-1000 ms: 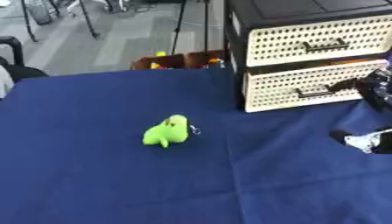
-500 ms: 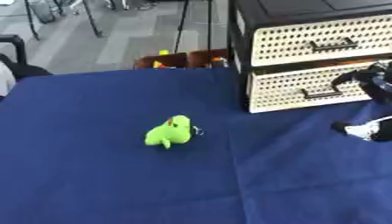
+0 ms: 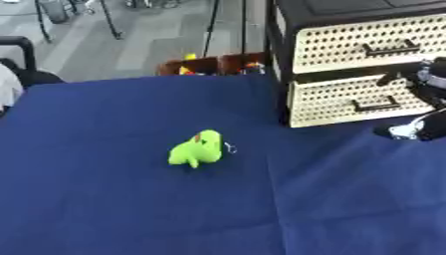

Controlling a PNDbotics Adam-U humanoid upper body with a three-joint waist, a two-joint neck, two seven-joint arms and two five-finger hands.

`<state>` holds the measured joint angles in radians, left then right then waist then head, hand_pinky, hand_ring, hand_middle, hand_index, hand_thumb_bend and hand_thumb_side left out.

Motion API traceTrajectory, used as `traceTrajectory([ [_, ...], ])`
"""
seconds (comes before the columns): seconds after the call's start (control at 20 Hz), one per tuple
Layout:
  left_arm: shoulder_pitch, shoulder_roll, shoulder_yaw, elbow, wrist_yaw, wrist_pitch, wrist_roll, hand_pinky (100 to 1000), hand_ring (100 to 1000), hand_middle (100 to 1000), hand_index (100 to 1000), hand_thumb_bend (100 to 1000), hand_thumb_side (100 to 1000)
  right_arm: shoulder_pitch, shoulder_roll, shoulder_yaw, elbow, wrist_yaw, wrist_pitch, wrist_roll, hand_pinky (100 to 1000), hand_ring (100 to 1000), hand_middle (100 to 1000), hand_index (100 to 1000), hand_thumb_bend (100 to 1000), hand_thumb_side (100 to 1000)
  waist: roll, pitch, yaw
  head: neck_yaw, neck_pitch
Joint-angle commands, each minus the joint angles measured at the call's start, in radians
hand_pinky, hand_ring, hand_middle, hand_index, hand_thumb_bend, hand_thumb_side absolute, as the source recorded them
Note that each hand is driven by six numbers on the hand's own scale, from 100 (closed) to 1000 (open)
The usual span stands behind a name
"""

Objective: Pick up objects from table and place into drawer.

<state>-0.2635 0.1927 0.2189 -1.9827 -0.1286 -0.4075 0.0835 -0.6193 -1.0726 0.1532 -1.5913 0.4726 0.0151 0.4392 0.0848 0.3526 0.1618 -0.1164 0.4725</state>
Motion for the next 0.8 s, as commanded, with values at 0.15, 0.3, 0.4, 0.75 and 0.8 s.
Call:
traceTrajectory([
  [0.15, -0.005, 0.005, 0.003, -0.017, 0.005, -0.001, -0.005, 538, 744, 746, 870, 148, 969, -0.045, 0.003, -0.027, 0.05, 0.001, 0.002, 0.077, 100, 256, 183, 852, 541, 503, -0.004, -0.012, 0.004, -0.006, -0.015],
  [0.3, -0.006, 0.003, 0.004, -0.017, 0.005, 0.0, -0.005, 538, 744, 746, 869, 146, 970, -0.054, 0.014, -0.035, 0.058, 0.005, 0.003, 0.115, 100, 255, 180, 849, 542, 498, -0.003, -0.009, 0.004, -0.007, -0.016],
  [0.4, -0.007, 0.001, 0.004, -0.017, 0.006, 0.001, -0.005, 537, 744, 746, 869, 145, 970, -0.057, 0.021, -0.037, 0.064, 0.007, 0.007, 0.127, 100, 252, 174, 848, 545, 495, -0.002, -0.007, 0.004, -0.007, -0.018],
  [0.75, -0.007, -0.006, 0.002, -0.017, 0.01, 0.002, -0.009, 538, 745, 743, 870, 142, 971, -0.072, 0.046, -0.029, 0.121, 0.019, 0.016, 0.133, 100, 251, 172, 856, 553, 471, 0.0, -0.003, 0.013, -0.015, -0.024],
  [0.8, -0.008, -0.006, 0.002, -0.017, 0.011, 0.002, -0.009, 538, 745, 743, 870, 142, 970, -0.075, 0.05, -0.028, 0.13, 0.02, 0.015, 0.132, 100, 251, 171, 858, 554, 471, 0.0, -0.003, 0.014, -0.016, -0.025],
])
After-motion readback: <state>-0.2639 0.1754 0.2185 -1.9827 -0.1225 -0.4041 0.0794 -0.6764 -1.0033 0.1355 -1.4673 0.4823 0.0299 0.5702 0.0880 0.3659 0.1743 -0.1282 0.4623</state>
